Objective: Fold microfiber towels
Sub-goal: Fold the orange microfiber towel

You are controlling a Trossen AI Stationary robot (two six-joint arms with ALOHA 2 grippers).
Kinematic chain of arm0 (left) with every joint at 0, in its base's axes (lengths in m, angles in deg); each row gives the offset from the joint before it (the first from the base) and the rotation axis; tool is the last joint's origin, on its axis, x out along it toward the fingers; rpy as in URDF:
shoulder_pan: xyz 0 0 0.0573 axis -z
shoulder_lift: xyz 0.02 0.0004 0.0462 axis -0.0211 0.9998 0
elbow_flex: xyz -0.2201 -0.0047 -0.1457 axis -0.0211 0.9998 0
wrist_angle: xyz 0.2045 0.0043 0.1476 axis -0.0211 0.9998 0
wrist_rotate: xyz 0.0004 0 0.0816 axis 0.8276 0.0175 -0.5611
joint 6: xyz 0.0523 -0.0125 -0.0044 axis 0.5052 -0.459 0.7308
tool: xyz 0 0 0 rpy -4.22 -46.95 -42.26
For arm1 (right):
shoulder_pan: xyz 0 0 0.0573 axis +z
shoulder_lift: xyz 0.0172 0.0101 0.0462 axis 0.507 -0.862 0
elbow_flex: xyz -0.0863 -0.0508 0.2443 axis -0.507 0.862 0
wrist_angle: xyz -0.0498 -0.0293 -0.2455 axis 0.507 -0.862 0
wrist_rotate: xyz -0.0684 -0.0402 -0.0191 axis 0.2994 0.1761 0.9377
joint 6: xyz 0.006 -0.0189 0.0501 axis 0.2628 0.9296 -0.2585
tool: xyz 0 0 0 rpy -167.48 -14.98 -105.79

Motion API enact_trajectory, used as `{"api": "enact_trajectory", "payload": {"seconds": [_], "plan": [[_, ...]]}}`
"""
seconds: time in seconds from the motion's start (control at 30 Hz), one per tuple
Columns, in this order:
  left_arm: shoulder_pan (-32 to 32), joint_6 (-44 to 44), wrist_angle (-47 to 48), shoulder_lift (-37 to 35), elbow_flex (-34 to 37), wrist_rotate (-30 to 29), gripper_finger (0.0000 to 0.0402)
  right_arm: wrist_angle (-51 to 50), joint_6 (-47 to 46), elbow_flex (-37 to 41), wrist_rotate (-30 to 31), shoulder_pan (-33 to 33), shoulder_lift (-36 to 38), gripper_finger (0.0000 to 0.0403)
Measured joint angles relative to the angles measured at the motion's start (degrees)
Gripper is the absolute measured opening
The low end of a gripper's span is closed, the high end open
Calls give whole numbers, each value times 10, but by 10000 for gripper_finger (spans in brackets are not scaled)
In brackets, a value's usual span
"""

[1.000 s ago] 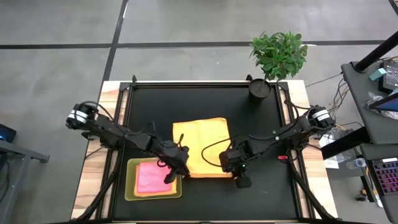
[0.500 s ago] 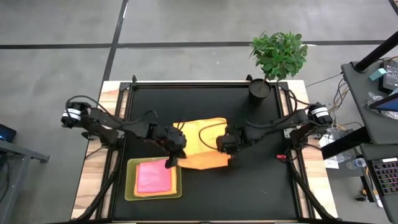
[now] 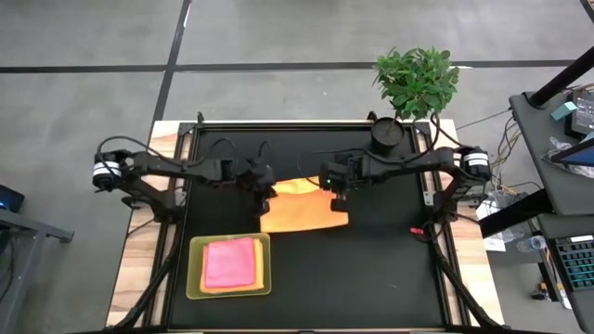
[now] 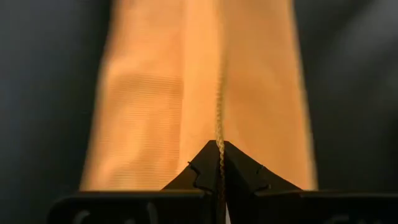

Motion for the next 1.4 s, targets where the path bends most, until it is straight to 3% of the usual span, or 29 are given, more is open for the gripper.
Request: {"api": "enact_trajectory", "payload": {"seconds": [0.4, 0.57, 0.77, 0.87, 1.0, 1.17, 1.4], "plan": [[-52, 20, -5, 2, 6, -13, 0, 48, 51, -5, 3, -51, -51, 8], [-55, 18, -7, 2, 10, -32, 0, 67, 53, -9, 43, -54, -67, 10], [-60, 20, -10, 2, 10, -56, 6, 72, 54, -21, 45, -55, -71, 45], [-63, 20, -10, 2, 10, -68, 35, 70, 61, -29, 46, -56, -71, 75], [-63, 48, -14, 2, 6, -132, 98, 70, 78, -48, 47, -63, -70, 111], [-60, 64, -64, -1, 5, -175, 171, 56, 72, -66, 46, -64, -68, 127], [-1, 59, -121, -39, 16, -176, 192, 146, 73, -10, -8, -57, -54, 116]]}}
